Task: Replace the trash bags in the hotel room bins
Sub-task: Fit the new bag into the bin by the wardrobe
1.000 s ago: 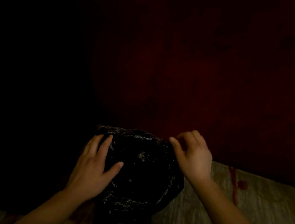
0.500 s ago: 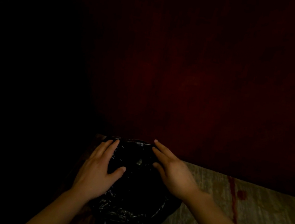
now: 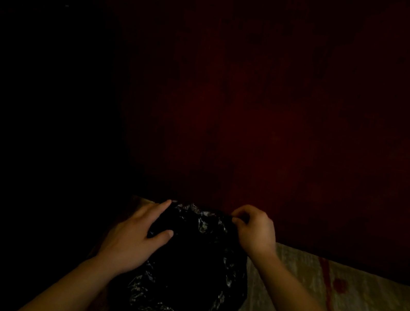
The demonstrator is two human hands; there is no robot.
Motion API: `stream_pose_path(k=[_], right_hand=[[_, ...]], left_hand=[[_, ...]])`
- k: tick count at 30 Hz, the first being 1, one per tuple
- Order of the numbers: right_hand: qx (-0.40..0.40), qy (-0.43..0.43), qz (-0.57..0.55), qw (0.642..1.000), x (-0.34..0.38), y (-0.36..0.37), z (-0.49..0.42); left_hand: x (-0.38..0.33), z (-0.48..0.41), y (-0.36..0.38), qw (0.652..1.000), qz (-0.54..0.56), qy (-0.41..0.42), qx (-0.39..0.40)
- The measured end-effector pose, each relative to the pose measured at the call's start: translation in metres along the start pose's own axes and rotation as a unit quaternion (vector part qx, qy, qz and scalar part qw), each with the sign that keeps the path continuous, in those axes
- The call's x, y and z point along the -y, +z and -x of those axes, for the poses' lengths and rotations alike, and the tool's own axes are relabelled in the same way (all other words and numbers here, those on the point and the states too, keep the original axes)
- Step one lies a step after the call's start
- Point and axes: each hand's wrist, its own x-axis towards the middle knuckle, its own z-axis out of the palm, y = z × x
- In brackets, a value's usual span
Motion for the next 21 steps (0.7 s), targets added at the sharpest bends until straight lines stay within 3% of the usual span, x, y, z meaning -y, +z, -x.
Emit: stream_pose_path(k=[2,7,9,11,13,15,21], right_hand=[[0.038,0.011,-0.006,0.999,-0.005,0.001,0.003],[0.05,-0.072,0.044,0.995,-0.01,-0.012,0.018],[0.086,0.002,-0.084,0.993,-0.006,-0.022,0.03],[0.152,0.119,-0.264,0.945,-0.002,-0.032,0.043],[0.213,0.157,-0.311,0.913,-0.005,-0.039,0.054],[0.246,0.133,-0.304,0.911,-0.011,-0.042,0.06],[0.144,0.139,-0.28,0.939,-0.035,-0.026,0.056]], left_hand=[[0.004,0.001,0.001,1.0,0.016,-0.006,-0.005],[0.003,0.013,0.004,0.995,0.092,-0.028,-0.036],[0.0,0.018,0.003,0.993,0.102,-0.031,-0.057],[-0.001,0.025,0.005,0.992,0.1,-0.029,-0.067],[-0.002,0.033,0.009,0.992,0.106,-0.034,-0.066],[-0.002,0.041,0.013,0.99,0.119,-0.042,-0.064],[-0.002,0.046,0.018,0.993,0.066,-0.052,-0.086]])
